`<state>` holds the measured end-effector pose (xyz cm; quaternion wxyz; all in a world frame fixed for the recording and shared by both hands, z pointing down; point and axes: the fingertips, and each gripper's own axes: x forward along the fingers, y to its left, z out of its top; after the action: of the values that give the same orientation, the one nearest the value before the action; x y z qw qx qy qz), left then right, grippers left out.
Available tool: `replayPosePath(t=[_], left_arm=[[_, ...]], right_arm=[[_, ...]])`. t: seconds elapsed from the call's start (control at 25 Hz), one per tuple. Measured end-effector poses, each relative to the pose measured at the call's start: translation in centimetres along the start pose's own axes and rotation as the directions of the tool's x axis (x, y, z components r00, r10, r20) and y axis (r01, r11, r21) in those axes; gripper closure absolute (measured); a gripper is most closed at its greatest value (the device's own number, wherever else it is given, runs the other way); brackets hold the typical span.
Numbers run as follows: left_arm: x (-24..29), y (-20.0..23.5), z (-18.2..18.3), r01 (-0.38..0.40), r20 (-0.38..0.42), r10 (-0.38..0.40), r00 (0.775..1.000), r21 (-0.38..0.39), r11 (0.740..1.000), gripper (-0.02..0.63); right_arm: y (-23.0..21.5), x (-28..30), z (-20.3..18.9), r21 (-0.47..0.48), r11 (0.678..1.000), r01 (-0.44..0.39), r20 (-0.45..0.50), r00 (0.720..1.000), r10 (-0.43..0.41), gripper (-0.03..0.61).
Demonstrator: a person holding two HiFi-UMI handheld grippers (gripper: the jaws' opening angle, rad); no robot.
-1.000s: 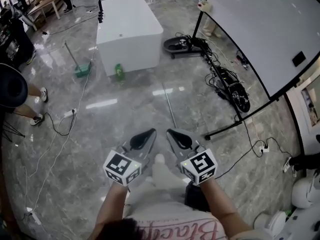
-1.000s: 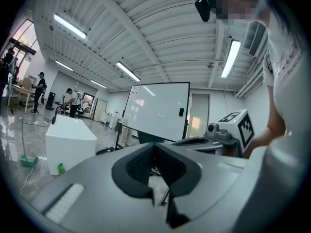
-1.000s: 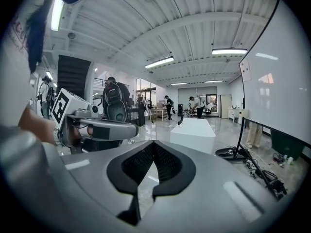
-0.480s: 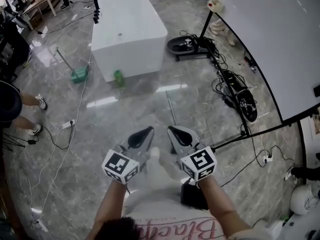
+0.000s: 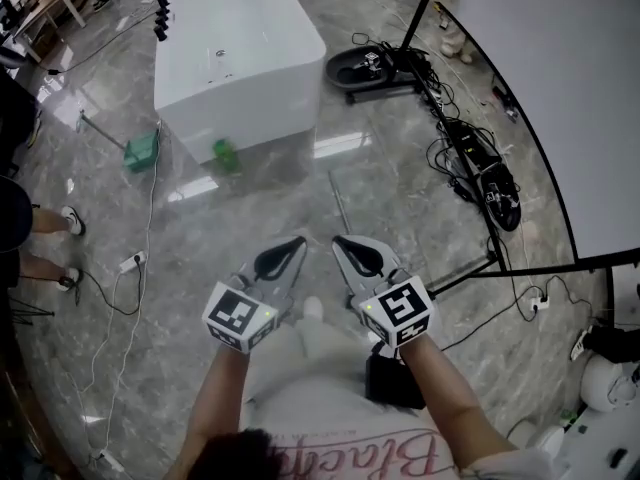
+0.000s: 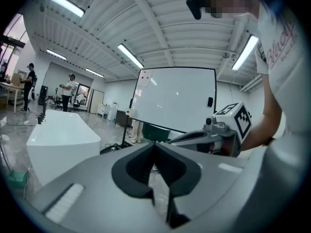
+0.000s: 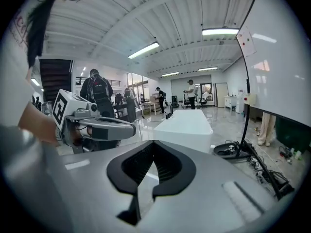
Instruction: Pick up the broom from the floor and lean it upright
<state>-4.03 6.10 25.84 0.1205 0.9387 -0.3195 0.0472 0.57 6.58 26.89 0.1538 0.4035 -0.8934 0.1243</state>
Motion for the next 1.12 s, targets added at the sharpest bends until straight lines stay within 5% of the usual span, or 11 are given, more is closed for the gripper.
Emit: replayPosePath(t=[0.2, 0.48, 0.84, 1.12], left_arm=[[2.6, 4.4, -1.0, 0.039, -0.044, -0.039, 0.998, -0.021, 0.999, 0.615], [8.1, 10.8, -2.8, 0.188, -0.122, -0.192, 0.974, -0.05, 0.981, 0.615], [16.4, 17.7, -7.7, 0.413, -0.249, -0.415, 0.875, -0.064, 0.908, 0.615], [21.1, 20.0, -13.6, 0.479, -0.308, -0.483, 0.819, -0.097, 0.873, 0.615]], right_arm=[[-3.2, 3.7, -0.7, 0.055, 0.998, 0.037, -0.033, 0.999, -0.035, 0.577], [-8.0, 10.4, -2.4, 0.11, 0.982, 0.152, -0.105, 0.985, -0.14, 0.577], [-14.8, 18.5, -6.1, 0.181, 0.932, 0.313, -0.216, 0.937, -0.273, 0.577], [-19.6, 21.6, -12.0, 0.22, 0.885, 0.41, -0.261, 0.899, -0.351, 0.577]])
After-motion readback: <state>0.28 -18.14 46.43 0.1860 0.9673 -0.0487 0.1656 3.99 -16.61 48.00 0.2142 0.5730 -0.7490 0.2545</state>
